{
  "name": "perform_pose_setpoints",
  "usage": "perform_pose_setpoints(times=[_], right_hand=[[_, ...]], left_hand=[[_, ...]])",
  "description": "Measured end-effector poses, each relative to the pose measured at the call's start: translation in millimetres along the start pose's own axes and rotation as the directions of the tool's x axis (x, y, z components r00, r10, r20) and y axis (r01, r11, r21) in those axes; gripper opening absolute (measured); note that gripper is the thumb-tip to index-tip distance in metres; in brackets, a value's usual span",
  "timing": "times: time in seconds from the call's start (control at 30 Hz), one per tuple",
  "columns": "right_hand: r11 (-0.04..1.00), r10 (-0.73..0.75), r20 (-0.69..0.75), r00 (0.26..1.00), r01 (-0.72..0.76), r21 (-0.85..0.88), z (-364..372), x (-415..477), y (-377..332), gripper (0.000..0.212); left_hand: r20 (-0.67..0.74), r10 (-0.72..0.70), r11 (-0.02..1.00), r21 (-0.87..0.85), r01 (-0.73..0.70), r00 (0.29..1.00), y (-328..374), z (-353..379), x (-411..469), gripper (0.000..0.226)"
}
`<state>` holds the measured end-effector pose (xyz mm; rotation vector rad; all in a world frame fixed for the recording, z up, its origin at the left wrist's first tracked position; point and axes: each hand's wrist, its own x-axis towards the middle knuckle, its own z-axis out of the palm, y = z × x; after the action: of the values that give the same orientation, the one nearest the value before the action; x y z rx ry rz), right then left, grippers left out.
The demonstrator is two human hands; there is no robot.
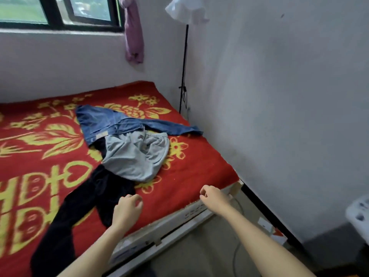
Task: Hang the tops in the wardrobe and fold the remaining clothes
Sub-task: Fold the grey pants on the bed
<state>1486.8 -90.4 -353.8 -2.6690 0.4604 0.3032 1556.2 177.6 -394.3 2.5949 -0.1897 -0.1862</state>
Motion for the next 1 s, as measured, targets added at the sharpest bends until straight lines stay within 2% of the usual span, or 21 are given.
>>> perform_pose_setpoints(times=[0.27,0.47,0.63,0.77,1.0], right_hand=[[0.998,-0.008,0.141,0.990,0.016,-0.060,32.7,156.6,-99.7,0.026],[0.990,-0.048,0.266,0.963,0.081,-0.117,73.5,229.1,-162.6,0.028],[0.976,-0.101,0.403,0.910,0.169,-0.138,117.8,281.8,-202.3,0.032],[0.970,-0.111,0.454,0.884,0.196,-0.145,144.2,315.5,-217.8,0.036],[0.988,0.048,0.452,0.891,0.024,-0.152,164.5,421.4,-193.2,0.043]], left_hand=[[0.016,-0.208,0.978,-0.023,0.209,0.978,-86.2,-31.4,135.1,0.027],[0.035,-0.387,0.921,-0.030,0.388,0.921,-140.7,-47.8,178.7,0.034],[0.078,-0.549,0.830,-0.072,0.554,0.832,-179.5,-47.8,184.6,0.037],[0.070,-0.658,0.745,-0.082,0.662,0.750,-204.8,-51.4,174.9,0.037],[0.113,-0.792,0.599,-0.049,0.800,0.600,-222.1,-27.5,204.9,0.038]])
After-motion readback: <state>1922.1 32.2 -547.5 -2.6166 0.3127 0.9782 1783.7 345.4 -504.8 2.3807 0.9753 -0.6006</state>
